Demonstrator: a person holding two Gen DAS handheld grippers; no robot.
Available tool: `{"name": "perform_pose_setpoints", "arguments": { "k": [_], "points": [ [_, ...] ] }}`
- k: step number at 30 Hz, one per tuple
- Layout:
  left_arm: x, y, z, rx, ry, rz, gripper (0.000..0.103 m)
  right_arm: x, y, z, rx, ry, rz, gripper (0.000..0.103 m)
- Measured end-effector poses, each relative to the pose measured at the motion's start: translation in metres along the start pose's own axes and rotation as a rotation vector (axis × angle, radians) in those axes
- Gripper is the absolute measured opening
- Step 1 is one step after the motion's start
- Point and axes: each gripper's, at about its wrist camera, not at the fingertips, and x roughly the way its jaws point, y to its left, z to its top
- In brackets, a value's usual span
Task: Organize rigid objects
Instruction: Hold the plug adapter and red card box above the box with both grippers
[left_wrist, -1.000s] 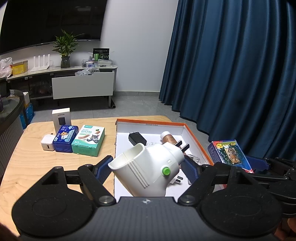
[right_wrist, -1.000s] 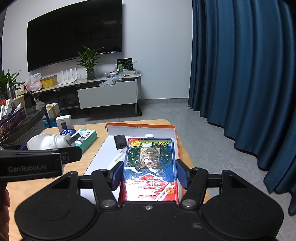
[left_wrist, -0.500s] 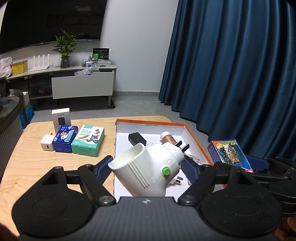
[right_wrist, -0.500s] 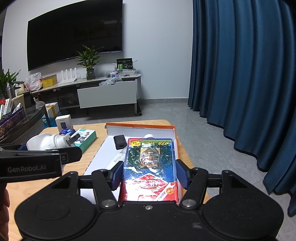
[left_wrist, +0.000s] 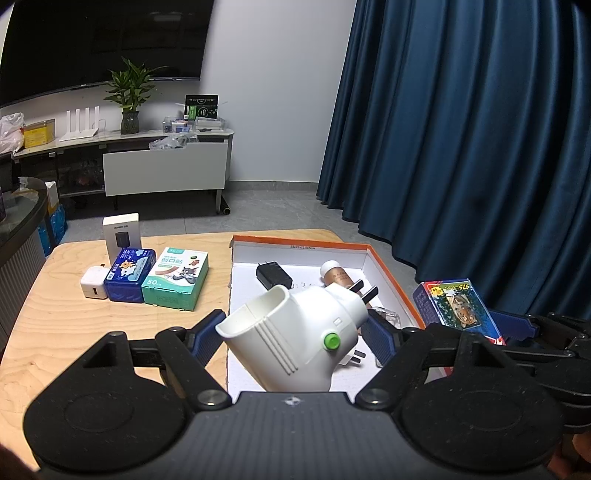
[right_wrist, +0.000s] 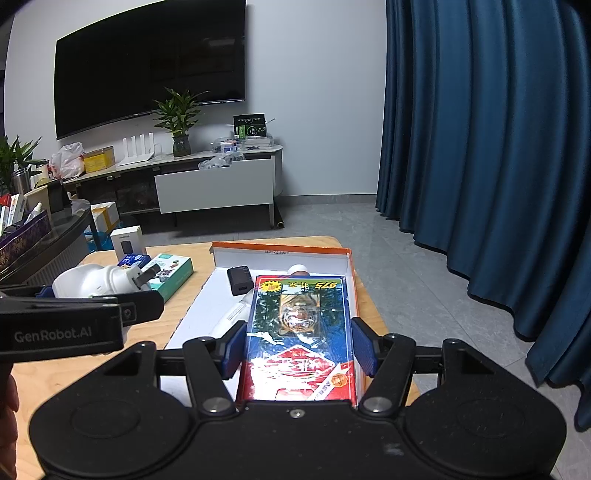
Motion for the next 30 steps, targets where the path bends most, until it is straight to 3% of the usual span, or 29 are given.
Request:
{"name": "perform_pose_setpoints", "arguments": {
  "k": [30],
  "points": [
    [0.0056,0.0024,-0.0056,-0.008,0.02,-0.005,0.081,0.0033,-0.0004,-0.0057,-0.009,0.035,0.007,0.072]
  ]
}}
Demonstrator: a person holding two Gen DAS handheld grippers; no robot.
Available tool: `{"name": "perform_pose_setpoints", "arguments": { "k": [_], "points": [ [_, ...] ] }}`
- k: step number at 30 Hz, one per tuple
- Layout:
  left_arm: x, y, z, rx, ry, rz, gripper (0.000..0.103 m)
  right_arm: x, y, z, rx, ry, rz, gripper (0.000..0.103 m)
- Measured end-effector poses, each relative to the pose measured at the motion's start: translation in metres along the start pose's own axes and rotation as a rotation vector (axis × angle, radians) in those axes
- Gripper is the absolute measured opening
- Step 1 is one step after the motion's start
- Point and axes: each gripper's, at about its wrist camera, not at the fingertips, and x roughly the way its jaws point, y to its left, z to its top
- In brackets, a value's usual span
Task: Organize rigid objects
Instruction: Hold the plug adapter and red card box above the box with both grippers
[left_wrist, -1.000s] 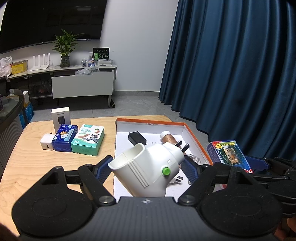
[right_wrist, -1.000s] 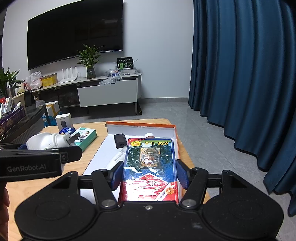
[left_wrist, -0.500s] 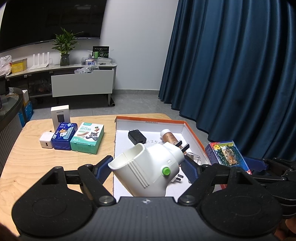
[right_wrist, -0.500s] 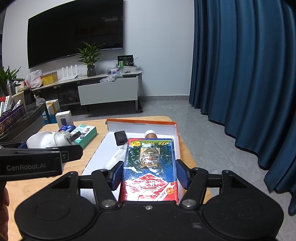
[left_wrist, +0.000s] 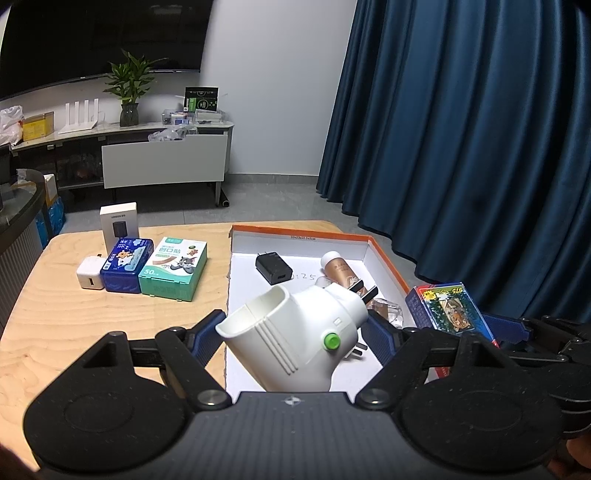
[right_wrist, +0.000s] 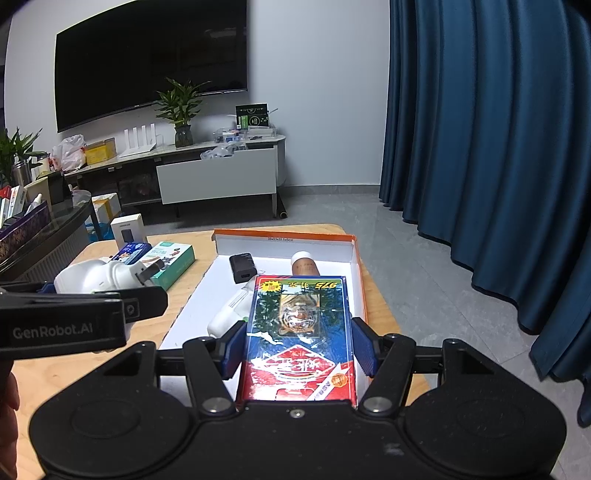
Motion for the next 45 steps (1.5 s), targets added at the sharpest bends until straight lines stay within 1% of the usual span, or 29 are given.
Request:
{"name": "perform_pose_setpoints", "arguments": {
  "k": [15,30,45],
  "points": [
    [0.003,0.001,-0.001,-0.005,0.014,0.0,0.081,0.005,0.0,0.001,-0.002,0.018,0.004,0.072],
    [0.008,0.002,-0.002,-0.011,0.035,0.001,0.081,0.019,0.002,-0.003,0.0,0.05,0.003,0.072],
    [0.018,0.0,-0.006,0.007,0.062,-0.003,0.081,0.033,0.0,-0.004,0.009,0.081,-0.001,0.072]
  ]
}}
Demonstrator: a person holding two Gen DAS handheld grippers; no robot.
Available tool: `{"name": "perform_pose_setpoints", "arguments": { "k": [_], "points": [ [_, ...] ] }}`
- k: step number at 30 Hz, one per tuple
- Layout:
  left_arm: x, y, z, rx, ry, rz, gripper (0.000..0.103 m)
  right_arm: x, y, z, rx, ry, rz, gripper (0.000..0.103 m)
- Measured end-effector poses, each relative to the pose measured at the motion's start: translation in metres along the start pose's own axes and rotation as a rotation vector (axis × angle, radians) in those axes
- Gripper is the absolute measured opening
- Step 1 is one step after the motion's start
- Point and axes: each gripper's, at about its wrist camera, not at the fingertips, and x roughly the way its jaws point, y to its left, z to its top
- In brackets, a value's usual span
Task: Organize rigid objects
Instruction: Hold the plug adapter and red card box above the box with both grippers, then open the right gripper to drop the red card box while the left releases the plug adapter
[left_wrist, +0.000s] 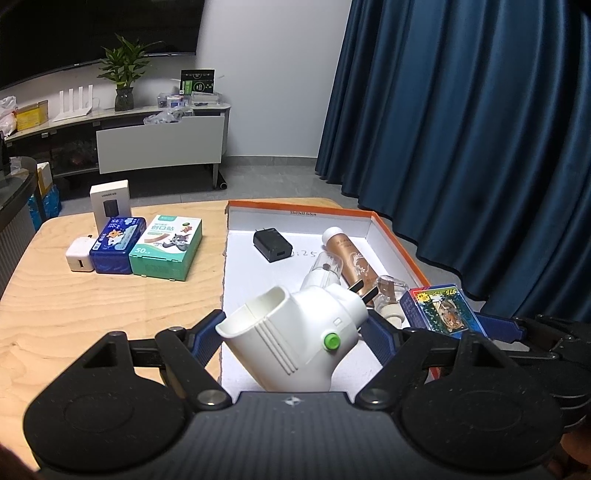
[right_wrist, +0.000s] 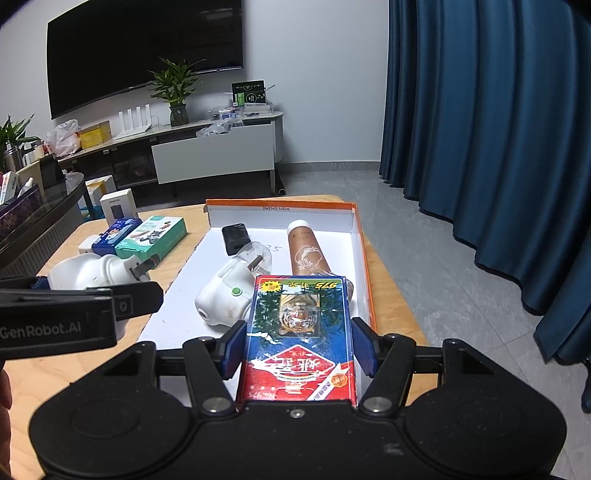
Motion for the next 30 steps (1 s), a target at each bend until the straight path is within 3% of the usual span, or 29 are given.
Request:
{"name": "perform_pose_setpoints", "arguments": {
  "k": [30],
  "points": [
    [0.015,-0.001,-0.004,0.01,0.04,0.006,0.081,0.021,-0.004,-0.005,0.006,0.045,0.002,0.072]
  ]
}}
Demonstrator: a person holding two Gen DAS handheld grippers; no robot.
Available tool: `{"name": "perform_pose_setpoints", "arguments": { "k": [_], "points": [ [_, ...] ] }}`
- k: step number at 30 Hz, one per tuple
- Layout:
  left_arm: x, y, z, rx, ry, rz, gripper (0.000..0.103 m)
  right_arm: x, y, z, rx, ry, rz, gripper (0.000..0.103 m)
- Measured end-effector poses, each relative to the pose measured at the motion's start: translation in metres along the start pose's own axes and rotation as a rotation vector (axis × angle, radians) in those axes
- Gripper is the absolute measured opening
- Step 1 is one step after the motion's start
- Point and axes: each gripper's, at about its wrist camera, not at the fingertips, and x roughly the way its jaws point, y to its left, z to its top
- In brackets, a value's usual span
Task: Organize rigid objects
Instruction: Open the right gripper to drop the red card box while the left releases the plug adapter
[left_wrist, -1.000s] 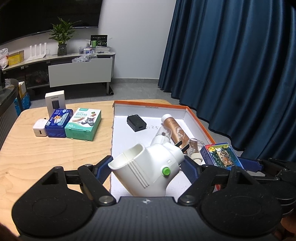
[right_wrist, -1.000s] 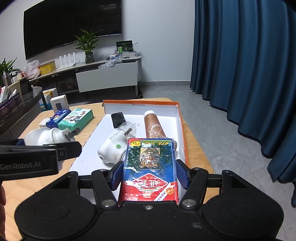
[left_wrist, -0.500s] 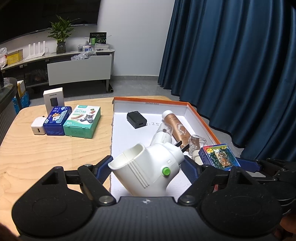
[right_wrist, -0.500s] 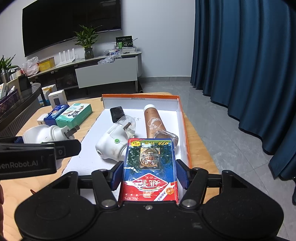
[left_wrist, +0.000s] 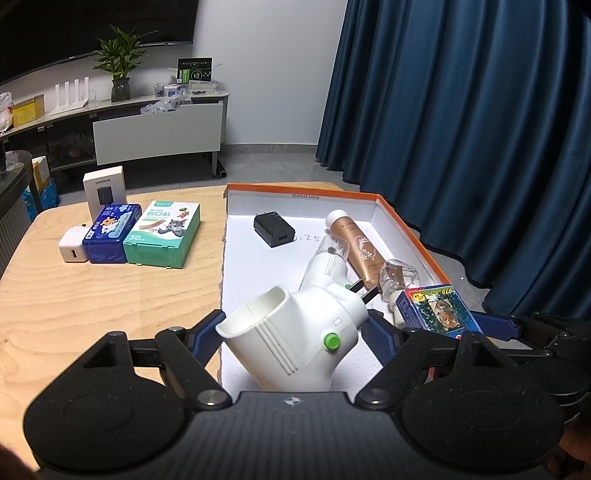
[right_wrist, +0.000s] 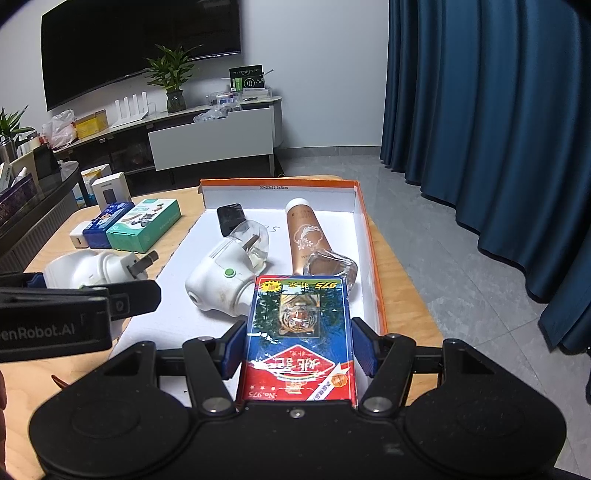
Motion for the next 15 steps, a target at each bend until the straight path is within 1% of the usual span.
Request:
{"name": "perform_pose_setpoints", "arguments": {
  "k": [9,15],
  "points": [
    [0.0059,0.0005,-0.0022,0.003,0.017,0.002,0.081,0.0095,-0.0013,-0.0035,0.012,0.015,-0.005,0.073],
    [0.0099,-0.0014,-0.0046,0.009,0.028,-0.003,0.081,0.0024,-0.003,-0.0007,0.008,-0.04,-0.022,0.072]
  ]
}}
